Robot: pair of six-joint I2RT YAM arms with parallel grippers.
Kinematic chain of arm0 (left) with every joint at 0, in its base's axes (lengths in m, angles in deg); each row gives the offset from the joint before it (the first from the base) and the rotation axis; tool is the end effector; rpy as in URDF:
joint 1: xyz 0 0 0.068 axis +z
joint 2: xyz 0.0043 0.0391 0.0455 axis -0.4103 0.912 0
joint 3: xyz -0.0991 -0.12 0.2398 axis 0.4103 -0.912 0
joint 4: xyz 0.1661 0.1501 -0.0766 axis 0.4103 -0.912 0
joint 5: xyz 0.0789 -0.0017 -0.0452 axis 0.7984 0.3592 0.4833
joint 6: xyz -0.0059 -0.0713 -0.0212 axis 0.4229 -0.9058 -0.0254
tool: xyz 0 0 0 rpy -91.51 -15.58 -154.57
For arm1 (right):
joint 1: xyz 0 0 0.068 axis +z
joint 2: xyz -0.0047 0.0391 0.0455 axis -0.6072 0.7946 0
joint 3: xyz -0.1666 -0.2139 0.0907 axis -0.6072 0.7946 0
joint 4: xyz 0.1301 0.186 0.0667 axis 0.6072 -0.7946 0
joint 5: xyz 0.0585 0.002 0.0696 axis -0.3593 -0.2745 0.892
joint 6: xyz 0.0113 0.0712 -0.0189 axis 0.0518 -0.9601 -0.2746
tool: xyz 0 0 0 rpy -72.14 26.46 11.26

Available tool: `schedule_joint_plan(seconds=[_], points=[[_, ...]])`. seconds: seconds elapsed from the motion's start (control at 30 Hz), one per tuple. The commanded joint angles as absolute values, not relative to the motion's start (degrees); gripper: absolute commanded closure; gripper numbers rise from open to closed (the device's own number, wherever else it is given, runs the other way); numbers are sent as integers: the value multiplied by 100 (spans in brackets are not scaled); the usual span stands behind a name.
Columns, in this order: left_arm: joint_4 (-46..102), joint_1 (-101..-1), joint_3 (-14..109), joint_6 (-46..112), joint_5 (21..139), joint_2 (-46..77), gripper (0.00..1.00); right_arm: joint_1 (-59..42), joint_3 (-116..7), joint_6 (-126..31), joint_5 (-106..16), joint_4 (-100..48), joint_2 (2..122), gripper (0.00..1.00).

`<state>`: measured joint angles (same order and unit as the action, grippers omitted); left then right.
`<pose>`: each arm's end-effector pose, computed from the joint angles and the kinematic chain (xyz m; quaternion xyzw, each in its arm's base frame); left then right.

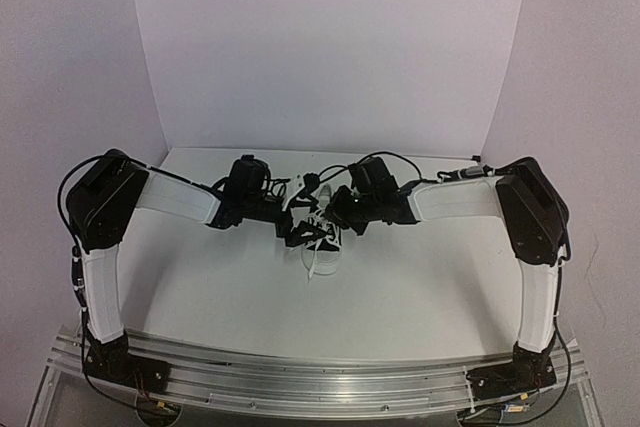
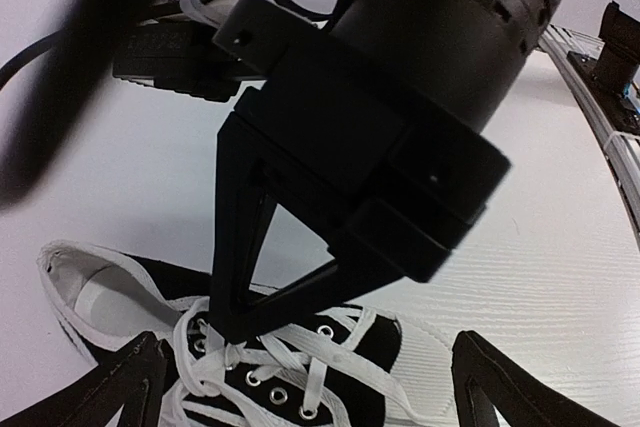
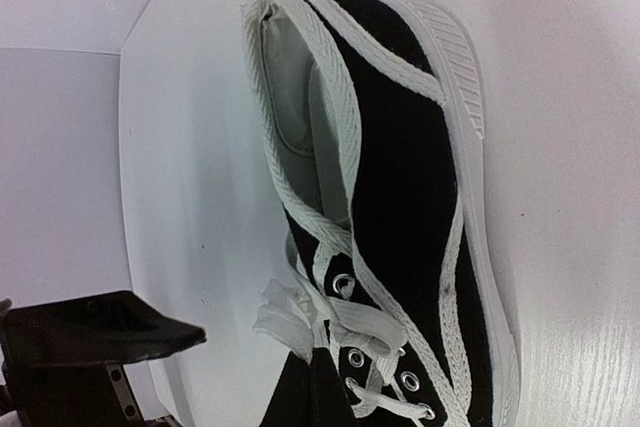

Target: Tie the shoes

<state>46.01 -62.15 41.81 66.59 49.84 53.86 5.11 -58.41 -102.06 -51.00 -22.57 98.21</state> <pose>0.3176 -0.2970 0.1921 0.5518 0.6116 -0.3464 0.4489 0.3434 0.3170 0.1936 0.1412 0.8776 0.3687 0.2719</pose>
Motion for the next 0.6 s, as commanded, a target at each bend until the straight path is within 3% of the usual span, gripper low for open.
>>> schedule_joint_plan(seconds=[0.0, 0.3, 0.43, 0.57], points=[[4502, -6194, 4747, 6745, 4787, 5767, 4, 561, -5920, -10211, -5205, -2155, 9677, 100], [4302, -6197, 4942, 6721, 4924, 5968, 37, 564, -5999, -10173, -5153, -2085, 9725, 100], [4354, -6198, 5000, 6802, 5197, 6028, 38, 578, -6021, -10166, -5141, -2077, 9737, 100], [4607, -6195, 4902, 6970, 5576, 5945, 33, 575, -5971, -10210, -5172, -2072, 9708, 100]])
